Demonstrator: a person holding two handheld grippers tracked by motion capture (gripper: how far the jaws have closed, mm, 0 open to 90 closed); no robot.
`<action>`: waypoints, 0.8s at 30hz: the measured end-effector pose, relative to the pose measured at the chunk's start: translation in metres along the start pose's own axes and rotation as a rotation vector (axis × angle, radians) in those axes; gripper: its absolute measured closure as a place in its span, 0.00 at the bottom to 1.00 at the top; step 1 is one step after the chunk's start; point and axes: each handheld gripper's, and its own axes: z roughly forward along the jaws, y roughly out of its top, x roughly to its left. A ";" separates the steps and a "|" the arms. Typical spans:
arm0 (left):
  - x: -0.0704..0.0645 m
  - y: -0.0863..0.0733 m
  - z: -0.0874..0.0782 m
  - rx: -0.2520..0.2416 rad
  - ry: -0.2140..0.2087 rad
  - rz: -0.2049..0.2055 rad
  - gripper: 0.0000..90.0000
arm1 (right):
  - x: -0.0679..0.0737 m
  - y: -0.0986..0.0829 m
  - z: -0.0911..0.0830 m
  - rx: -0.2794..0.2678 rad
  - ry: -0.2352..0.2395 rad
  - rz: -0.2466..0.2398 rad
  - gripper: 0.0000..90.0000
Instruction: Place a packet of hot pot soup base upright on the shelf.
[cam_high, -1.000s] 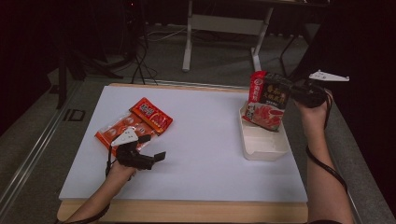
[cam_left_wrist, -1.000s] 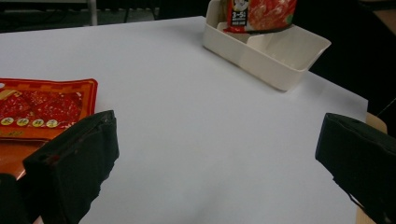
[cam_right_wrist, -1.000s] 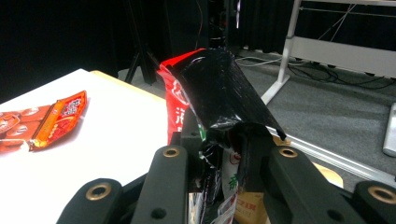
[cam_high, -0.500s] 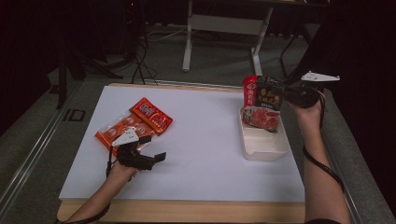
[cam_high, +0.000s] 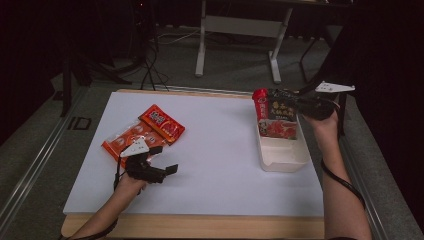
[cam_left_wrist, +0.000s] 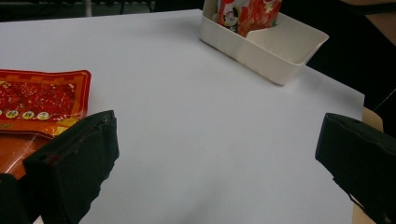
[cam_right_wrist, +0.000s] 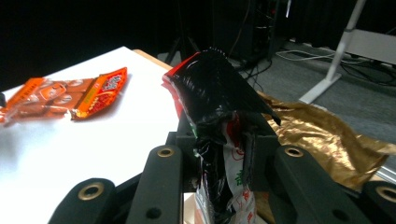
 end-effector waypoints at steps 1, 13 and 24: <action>0.000 0.000 0.000 0.000 0.000 0.000 0.00 | 0.000 -0.001 -0.001 -0.008 0.000 0.005 0.81; 0.001 0.000 0.000 0.001 0.007 0.008 0.00 | -0.003 -0.015 -0.010 -0.060 -0.012 0.023 0.80; 0.002 -0.001 0.000 0.003 0.011 0.009 0.00 | -0.010 -0.043 -0.018 -0.055 -0.047 0.076 0.79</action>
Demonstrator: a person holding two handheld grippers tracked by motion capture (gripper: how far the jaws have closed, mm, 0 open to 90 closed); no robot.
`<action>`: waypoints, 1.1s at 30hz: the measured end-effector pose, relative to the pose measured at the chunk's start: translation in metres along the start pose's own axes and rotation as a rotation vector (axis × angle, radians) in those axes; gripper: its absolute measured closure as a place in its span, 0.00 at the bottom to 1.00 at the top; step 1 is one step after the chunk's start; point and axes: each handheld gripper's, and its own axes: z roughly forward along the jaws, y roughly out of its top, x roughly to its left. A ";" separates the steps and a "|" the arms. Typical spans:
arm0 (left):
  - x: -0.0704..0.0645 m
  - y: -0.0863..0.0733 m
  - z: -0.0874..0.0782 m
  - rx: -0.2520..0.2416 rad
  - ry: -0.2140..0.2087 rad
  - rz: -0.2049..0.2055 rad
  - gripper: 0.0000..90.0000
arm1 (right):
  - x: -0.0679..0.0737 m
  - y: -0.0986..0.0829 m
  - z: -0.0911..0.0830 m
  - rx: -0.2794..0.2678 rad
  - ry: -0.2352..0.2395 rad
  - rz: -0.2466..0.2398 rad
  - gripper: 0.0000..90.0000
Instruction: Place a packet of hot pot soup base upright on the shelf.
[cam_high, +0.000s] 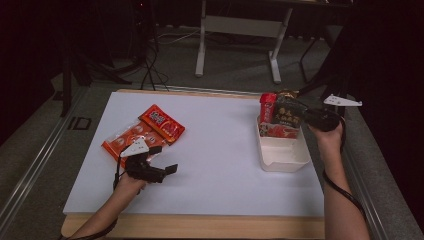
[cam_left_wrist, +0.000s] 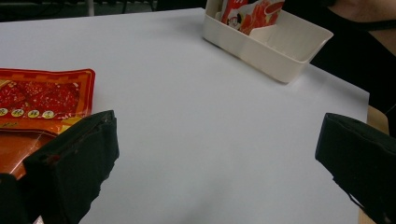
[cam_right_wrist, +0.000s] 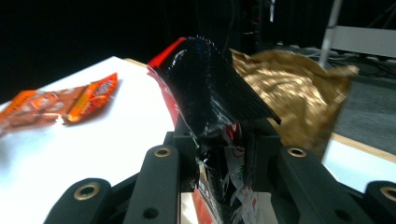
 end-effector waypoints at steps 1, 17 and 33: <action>0.000 0.000 0.000 0.000 0.000 0.000 0.00 | -0.001 -0.002 -0.003 0.012 -0.016 -0.001 0.79; 0.001 0.000 0.001 -0.003 0.001 0.046 0.00 | 0.020 0.021 -0.027 -0.020 -0.121 0.027 0.46; -0.001 0.005 -0.002 0.051 -0.012 0.017 0.01 | 0.076 0.054 -0.028 -0.079 -0.150 -0.080 0.16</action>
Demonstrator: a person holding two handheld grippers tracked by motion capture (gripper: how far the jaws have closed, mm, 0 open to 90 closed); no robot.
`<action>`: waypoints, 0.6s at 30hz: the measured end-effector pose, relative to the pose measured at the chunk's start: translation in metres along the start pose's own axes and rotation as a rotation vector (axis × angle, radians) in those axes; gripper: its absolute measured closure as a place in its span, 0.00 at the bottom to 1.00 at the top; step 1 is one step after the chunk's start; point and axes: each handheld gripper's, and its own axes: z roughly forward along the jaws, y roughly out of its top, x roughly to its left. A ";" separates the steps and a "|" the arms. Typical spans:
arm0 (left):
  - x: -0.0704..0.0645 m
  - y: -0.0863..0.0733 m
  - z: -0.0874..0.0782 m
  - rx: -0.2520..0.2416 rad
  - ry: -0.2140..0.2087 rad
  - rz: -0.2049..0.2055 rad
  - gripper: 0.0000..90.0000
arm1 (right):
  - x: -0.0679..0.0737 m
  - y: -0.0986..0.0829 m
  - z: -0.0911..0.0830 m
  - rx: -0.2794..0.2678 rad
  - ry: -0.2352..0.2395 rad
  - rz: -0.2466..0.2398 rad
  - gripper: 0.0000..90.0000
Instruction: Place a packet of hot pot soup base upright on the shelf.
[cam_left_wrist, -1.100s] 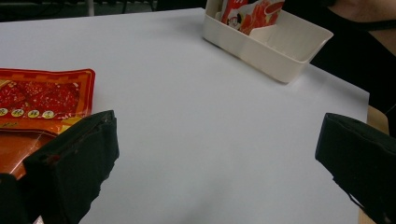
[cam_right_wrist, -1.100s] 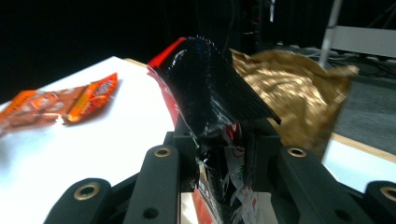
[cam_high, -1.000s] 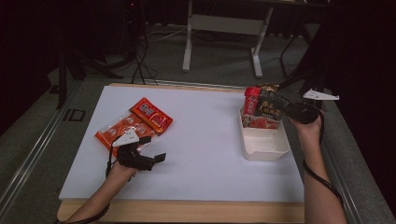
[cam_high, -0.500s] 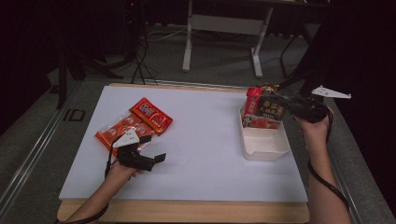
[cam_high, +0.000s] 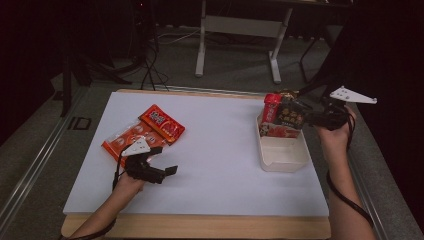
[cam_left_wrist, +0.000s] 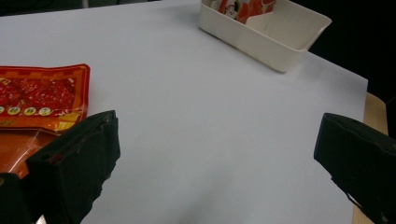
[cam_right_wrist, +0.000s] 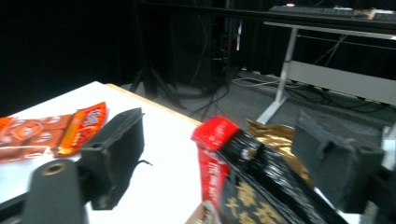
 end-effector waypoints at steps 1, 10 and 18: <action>0.000 0.000 0.000 -0.001 0.004 0.000 0.01 | 0.003 0.001 0.000 -0.005 0.019 0.003 0.16; 0.003 0.008 -0.009 -0.004 0.002 -0.002 0.01 | 0.042 -0.006 0.008 -0.020 0.147 -0.012 0.16; 0.013 0.013 -0.024 -0.015 0.019 -0.017 0.01 | 0.064 -0.023 0.011 -0.010 0.216 -0.052 0.19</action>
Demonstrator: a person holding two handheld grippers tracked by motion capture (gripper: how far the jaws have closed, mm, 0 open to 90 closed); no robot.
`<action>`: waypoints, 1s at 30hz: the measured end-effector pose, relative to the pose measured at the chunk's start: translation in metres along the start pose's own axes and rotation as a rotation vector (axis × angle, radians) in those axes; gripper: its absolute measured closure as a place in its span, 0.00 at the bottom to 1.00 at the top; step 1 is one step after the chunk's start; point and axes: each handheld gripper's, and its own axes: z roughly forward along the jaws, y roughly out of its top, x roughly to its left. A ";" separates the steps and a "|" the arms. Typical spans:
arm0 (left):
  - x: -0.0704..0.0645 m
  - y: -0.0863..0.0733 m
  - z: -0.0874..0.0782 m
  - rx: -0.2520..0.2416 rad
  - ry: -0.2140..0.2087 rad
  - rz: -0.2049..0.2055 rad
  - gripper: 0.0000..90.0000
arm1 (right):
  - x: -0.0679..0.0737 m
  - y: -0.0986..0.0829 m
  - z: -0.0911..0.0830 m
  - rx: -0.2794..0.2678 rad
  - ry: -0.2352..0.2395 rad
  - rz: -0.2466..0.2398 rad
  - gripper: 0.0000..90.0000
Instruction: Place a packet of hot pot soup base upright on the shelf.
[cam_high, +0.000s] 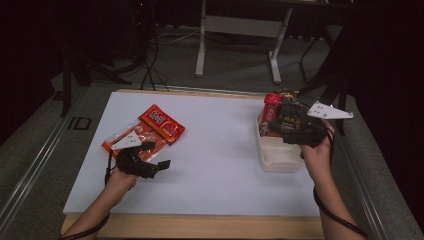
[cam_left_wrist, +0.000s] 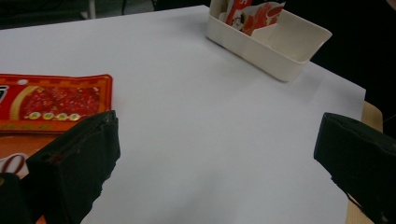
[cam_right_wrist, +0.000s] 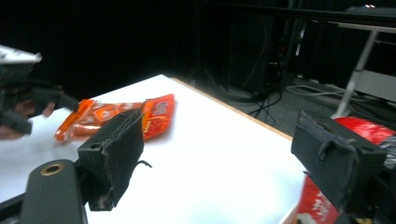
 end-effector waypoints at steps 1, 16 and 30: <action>0.002 0.000 -0.003 -0.005 -0.001 -0.006 0.01 | 0.002 -0.002 0.000 0.010 0.002 -0.003 0.19; 0.041 0.003 -0.052 -0.012 0.128 -0.009 0.18 | 0.035 -0.021 -0.005 0.040 0.038 -0.004 0.16; 0.084 -0.011 -0.062 0.065 0.330 -0.052 0.76 | 0.053 -0.036 -0.009 0.047 0.073 -0.016 0.16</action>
